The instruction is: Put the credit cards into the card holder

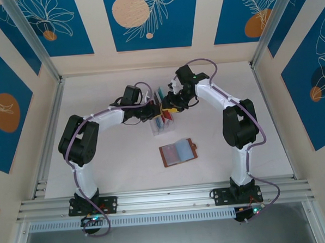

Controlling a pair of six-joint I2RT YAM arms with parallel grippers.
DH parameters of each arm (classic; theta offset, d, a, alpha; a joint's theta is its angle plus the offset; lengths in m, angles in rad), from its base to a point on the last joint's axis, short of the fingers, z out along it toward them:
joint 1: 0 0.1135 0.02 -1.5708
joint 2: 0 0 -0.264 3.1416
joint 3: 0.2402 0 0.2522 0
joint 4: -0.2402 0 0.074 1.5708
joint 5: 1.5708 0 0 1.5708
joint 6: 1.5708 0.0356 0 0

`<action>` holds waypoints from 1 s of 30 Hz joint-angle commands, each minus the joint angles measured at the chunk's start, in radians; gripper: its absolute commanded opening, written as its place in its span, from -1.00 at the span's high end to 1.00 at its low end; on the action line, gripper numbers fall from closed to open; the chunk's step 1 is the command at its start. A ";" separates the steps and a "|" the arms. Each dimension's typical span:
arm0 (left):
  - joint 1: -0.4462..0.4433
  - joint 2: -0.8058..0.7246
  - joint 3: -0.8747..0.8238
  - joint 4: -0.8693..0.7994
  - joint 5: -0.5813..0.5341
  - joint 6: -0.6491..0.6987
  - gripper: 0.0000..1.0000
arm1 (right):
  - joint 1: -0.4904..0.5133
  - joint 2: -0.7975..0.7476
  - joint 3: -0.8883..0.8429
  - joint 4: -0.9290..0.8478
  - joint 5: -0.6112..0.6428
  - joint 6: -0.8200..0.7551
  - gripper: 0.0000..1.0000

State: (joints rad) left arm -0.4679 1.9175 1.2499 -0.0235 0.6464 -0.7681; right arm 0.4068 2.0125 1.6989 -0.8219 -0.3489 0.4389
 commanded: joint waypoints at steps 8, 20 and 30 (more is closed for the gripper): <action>-0.028 0.024 0.066 -0.010 0.015 0.021 0.97 | -0.020 -0.049 -0.055 0.055 -0.125 0.027 -0.07; -0.056 0.043 0.123 -0.058 0.000 0.044 0.97 | -0.046 -0.084 -0.092 0.084 -0.142 0.047 -0.07; -0.060 0.048 0.124 -0.067 -0.007 0.049 0.96 | -0.049 -0.073 -0.094 0.079 -0.125 0.045 -0.03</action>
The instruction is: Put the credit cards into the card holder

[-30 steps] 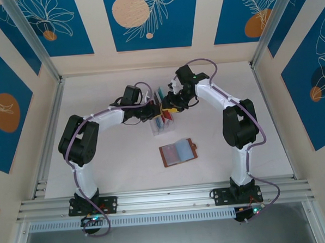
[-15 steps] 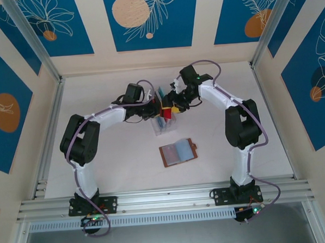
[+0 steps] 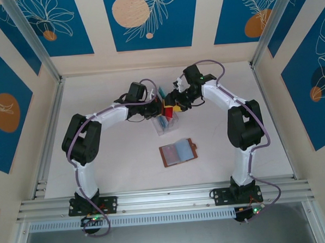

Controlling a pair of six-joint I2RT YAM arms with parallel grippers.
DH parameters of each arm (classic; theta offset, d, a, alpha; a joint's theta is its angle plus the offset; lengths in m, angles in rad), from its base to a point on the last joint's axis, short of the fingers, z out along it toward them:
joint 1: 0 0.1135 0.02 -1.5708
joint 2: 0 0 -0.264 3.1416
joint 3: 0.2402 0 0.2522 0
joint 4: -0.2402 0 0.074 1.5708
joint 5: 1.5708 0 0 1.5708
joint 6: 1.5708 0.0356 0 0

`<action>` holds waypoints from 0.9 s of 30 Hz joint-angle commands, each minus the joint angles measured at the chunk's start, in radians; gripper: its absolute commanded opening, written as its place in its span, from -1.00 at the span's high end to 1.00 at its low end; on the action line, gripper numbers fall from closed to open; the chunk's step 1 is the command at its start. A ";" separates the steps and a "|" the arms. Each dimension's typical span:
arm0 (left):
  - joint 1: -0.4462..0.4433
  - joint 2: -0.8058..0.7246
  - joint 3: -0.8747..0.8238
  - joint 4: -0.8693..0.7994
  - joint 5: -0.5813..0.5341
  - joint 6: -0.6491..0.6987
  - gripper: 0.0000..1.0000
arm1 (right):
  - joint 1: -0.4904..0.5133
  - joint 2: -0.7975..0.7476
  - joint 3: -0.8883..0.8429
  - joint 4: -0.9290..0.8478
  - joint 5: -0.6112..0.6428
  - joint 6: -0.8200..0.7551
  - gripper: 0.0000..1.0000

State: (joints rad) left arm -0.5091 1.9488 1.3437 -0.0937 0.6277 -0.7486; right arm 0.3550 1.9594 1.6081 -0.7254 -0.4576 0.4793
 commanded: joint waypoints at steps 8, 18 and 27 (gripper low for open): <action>-0.018 0.013 0.042 -0.015 0.006 0.038 0.97 | 0.000 -0.017 -0.001 -0.006 -0.026 0.010 0.02; -0.010 0.007 0.025 -0.008 0.005 0.039 0.97 | -0.024 -0.048 -0.033 0.024 -0.058 0.025 0.34; -0.006 0.016 0.013 0.000 0.005 0.036 0.97 | -0.034 -0.063 -0.048 0.045 -0.082 0.035 0.53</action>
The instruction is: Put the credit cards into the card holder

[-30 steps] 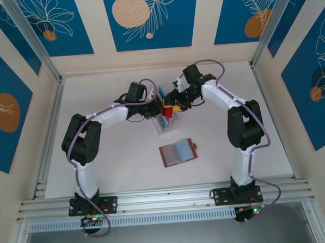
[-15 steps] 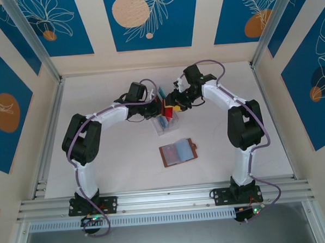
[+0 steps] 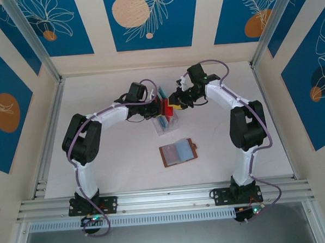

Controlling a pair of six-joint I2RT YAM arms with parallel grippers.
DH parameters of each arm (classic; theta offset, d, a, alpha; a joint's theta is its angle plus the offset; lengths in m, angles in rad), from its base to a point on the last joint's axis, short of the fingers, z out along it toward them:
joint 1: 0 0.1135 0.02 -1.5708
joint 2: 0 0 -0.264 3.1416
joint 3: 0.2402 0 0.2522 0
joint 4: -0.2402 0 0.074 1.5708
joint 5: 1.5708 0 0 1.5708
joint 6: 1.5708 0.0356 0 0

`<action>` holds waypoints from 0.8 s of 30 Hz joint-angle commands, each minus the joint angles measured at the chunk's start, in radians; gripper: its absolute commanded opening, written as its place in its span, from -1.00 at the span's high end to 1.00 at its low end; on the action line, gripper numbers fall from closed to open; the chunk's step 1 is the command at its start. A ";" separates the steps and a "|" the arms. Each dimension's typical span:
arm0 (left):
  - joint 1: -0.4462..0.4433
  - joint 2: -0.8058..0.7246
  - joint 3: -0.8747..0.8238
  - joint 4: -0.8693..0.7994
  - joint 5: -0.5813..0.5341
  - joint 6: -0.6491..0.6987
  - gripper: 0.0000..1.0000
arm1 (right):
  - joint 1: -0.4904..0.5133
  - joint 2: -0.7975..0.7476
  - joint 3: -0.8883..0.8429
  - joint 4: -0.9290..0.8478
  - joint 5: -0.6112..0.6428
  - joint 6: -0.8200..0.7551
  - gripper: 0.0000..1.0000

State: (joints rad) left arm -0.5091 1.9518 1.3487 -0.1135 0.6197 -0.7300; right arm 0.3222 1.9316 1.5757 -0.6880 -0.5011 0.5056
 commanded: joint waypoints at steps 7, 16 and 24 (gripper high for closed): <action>0.002 0.011 0.004 0.021 0.016 0.017 0.97 | -0.017 -0.055 -0.038 0.045 -0.086 0.035 0.70; 0.020 0.001 -0.005 0.031 0.027 0.014 0.97 | -0.040 -0.114 -0.086 0.138 -0.195 0.101 0.85; 0.058 -0.052 -0.030 0.037 0.045 0.014 0.96 | -0.049 -0.173 -0.099 0.187 -0.237 0.146 0.96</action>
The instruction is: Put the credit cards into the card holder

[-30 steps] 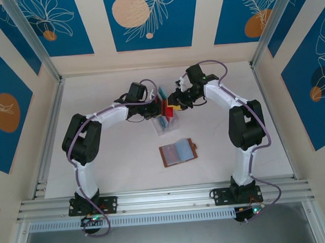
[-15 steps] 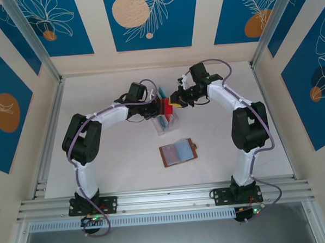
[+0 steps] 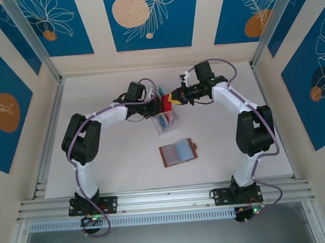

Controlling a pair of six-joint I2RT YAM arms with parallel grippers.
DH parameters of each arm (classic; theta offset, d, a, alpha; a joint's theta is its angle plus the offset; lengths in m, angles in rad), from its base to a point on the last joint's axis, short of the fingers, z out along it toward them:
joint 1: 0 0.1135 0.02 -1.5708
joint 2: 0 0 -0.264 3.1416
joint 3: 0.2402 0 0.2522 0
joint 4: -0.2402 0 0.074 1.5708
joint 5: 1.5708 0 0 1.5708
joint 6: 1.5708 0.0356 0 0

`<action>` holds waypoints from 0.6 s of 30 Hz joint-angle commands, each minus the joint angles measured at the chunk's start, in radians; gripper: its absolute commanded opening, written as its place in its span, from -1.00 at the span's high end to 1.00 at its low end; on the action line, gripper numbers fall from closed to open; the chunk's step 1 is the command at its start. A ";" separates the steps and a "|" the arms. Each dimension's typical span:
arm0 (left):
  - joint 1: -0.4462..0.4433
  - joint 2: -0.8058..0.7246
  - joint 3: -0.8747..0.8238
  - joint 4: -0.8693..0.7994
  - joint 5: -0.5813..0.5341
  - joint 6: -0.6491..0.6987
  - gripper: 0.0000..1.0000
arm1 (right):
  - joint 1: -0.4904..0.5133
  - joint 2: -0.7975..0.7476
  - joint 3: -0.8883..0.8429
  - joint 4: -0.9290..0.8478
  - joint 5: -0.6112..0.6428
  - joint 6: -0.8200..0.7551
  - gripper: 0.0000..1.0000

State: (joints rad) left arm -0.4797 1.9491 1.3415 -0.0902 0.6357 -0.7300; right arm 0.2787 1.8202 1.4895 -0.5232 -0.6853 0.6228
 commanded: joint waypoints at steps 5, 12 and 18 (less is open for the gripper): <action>0.056 -0.100 -0.033 0.010 0.070 0.026 0.93 | -0.017 -0.112 -0.029 0.023 -0.026 0.030 0.97; 0.085 -0.185 -0.077 -0.009 0.091 0.045 0.93 | -0.038 -0.174 -0.071 0.005 0.031 0.022 1.00; 0.086 -0.312 -0.193 -0.074 0.073 0.097 0.92 | -0.055 -0.254 -0.160 0.018 0.052 0.015 1.00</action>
State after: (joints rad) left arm -0.4023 1.7088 1.2030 -0.1028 0.6991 -0.6865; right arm 0.2348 1.6253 1.3712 -0.5018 -0.6373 0.6369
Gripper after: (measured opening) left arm 0.041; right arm 0.067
